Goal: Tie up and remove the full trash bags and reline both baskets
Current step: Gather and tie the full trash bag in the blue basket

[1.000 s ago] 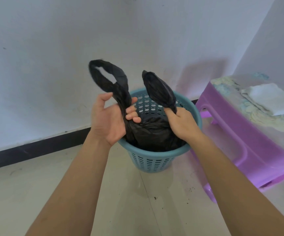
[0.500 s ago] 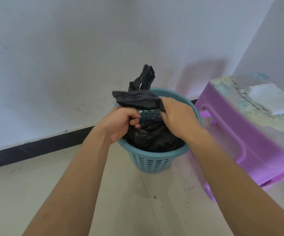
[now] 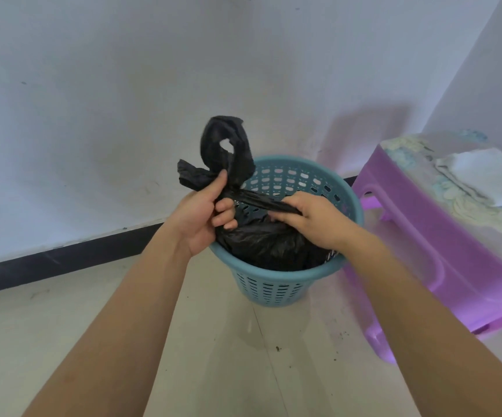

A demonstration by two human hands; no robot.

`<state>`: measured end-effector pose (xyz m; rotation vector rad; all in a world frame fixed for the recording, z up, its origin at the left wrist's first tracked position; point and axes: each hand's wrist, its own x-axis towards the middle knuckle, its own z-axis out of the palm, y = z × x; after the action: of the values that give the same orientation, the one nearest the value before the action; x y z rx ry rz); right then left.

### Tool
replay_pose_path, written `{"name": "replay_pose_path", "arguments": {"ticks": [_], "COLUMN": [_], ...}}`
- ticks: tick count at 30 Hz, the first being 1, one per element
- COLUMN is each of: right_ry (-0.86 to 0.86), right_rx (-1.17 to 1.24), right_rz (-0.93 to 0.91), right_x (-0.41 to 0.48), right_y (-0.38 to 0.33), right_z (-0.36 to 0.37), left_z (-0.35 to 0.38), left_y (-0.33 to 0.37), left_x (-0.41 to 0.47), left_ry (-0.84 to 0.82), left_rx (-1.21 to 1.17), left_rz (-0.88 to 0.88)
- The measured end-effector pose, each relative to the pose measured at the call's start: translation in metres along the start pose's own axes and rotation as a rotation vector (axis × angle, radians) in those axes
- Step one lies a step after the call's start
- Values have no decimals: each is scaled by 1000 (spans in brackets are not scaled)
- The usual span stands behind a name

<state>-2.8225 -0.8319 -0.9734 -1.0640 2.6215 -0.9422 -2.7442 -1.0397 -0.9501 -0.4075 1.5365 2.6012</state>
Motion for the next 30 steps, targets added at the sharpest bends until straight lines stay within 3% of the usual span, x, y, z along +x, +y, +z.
{"name": "replay_pose_path", "arguments": {"ticks": [9,12,16,21,26,28,30], "right_ry": [-16,163,372,424,589,563,454], "right_rx": [47,367,894,1094,1861,2024,2019], "right_rz": [40,178,208,132,189,255,342], "right_x": [-4,-3,7,17,17,14,11], "right_y": [-11,-16,-33,-59,-59,-55,-52], "right_z": [-6,-16,-22,-36,-44,-41,-34], "left_z": [6,9,16,22,22,23,26], "left_y": [1,0,-3,-13,-17,-19,-21], "left_x": [1,-1,-4,-2,1,4,6], "left_ry": [-98,-151,-190,-228,-128,-105,-91], "left_rx": [261,317,429,455,168,89,3], "left_rz": [27,34,43,6,-50,-64,-27]}}
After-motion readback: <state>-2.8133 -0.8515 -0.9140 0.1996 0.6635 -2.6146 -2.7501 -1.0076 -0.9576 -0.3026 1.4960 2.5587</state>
